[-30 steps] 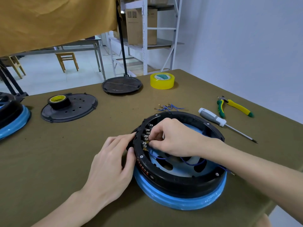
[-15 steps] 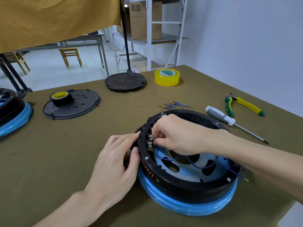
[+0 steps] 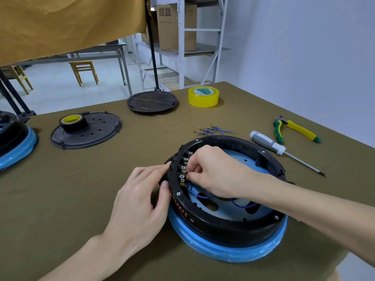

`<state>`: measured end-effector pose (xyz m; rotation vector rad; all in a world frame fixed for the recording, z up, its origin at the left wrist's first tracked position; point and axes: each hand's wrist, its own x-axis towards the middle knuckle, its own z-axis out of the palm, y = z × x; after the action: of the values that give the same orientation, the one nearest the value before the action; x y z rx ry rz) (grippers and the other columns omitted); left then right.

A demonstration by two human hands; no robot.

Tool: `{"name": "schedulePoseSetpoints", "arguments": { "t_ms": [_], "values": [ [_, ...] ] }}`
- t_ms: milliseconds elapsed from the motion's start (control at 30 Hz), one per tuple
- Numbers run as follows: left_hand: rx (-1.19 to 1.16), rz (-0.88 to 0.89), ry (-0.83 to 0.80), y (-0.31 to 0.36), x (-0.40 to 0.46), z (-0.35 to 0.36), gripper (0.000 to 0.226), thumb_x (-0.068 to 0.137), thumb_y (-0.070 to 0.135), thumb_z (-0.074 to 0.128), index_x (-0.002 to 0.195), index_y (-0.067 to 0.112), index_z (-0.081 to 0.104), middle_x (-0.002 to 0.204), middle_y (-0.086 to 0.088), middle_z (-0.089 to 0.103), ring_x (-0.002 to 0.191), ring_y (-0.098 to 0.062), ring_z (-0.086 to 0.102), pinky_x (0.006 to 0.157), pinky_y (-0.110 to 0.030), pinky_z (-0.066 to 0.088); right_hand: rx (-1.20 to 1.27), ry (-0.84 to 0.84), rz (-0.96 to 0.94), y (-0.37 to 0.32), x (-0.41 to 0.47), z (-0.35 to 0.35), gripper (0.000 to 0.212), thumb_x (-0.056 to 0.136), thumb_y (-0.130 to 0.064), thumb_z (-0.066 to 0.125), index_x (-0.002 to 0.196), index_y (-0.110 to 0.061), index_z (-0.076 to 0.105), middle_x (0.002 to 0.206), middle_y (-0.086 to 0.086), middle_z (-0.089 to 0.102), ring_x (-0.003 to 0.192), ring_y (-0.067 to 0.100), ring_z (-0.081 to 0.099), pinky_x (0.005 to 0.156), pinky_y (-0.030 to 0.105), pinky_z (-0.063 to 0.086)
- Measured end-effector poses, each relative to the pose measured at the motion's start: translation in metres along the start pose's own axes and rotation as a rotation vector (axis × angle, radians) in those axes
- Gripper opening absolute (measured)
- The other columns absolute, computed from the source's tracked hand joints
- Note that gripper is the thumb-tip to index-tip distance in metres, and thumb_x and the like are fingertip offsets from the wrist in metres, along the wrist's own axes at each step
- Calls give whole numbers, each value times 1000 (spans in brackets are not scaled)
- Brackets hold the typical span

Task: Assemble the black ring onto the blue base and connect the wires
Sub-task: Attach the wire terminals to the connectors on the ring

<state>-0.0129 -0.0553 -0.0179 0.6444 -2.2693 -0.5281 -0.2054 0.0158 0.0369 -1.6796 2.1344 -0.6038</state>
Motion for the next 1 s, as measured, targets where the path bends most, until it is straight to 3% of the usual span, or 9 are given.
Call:
{"name": "schedulePoseSetpoints", "arguments": {
  "t_ms": [100, 200, 267, 333, 467, 600, 833, 933, 1000],
  "values": [
    [16, 7, -16, 2, 0, -1, 46, 101, 39, 37, 137, 30, 65, 124, 28, 65, 115, -2, 56, 89, -17, 46, 36, 0, -25, 3, -1, -4, 14, 92, -17, 72, 81, -13, 79, 70, -3, 75, 68, 8, 70, 68, 22, 55],
    [9, 9, -10, 0, 1, -1, 45, 102, 38, 38, 137, 30, 66, 124, 29, 65, 116, -2, 56, 91, -14, 44, 41, -1, -39, 3, -1, -4, 12, 91, -19, 74, 83, -13, 79, 70, -5, 73, 62, 2, 64, 63, 14, 49],
    [-9, 8, -1, -2, 1, 0, 44, 103, 36, 39, 136, 29, 67, 125, 29, 65, 117, -3, 56, 91, -17, 46, 2, 4, -61, 2, -3, -2, 15, 94, -21, 72, 84, -12, 78, 71, -3, 73, 64, 5, 66, 64, 19, 53],
    [-35, 14, 10, -3, 1, 2, 43, 103, 34, 40, 135, 26, 68, 125, 28, 65, 120, -3, 56, 92, -20, 48, -66, 9, -76, 1, -3, 0, 20, 97, -21, 67, 84, -7, 75, 75, 4, 73, 70, 19, 68, 70, 35, 59],
    [-28, 40, 26, -2, 1, 4, 44, 103, 33, 41, 134, 20, 69, 123, 23, 66, 119, -1, 55, 96, -13, 44, -230, -5, -94, -7, 0, -2, 22, 98, -17, 60, 85, 1, 62, 82, 15, 67, 78, 39, 63, 72, 52, 59],
    [-22, 61, 36, -3, 1, 5, 42, 104, 31, 41, 134, 20, 68, 123, 24, 64, 119, -3, 56, 96, -12, 43, -348, -38, -122, -15, 4, -7, 22, 96, -9, 58, 78, 0, 52, 82, 17, 62, 77, 42, 61, 72, 54, 59],
    [-19, 50, 32, -2, 0, 6, 44, 104, 30, 40, 134, 18, 69, 123, 19, 67, 117, -5, 56, 95, -15, 45, -290, 11, -85, -9, 0, 1, 24, 97, -11, 57, 80, 5, 54, 80, 24, 64, 65, 37, 51, 66, 52, 55],
    [-12, 36, 26, -1, 0, 6, 47, 104, 32, 38, 135, 17, 69, 124, 17, 68, 117, -4, 56, 95, -13, 44, -242, 28, -62, -11, -1, 3, 22, 96, -10, 58, 84, 8, 57, 80, 27, 65, 61, 30, 42, 56, 43, 46],
    [-15, 29, 33, 0, -1, 7, 48, 103, 33, 37, 135, 16, 69, 124, 15, 69, 116, -4, 56, 94, -13, 44, -222, 46, -38, -12, -1, 4, 19, 95, -7, 58, 84, 8, 58, 78, 27, 65, 60, 35, 49, 58, 39, 49]
  ]
}}
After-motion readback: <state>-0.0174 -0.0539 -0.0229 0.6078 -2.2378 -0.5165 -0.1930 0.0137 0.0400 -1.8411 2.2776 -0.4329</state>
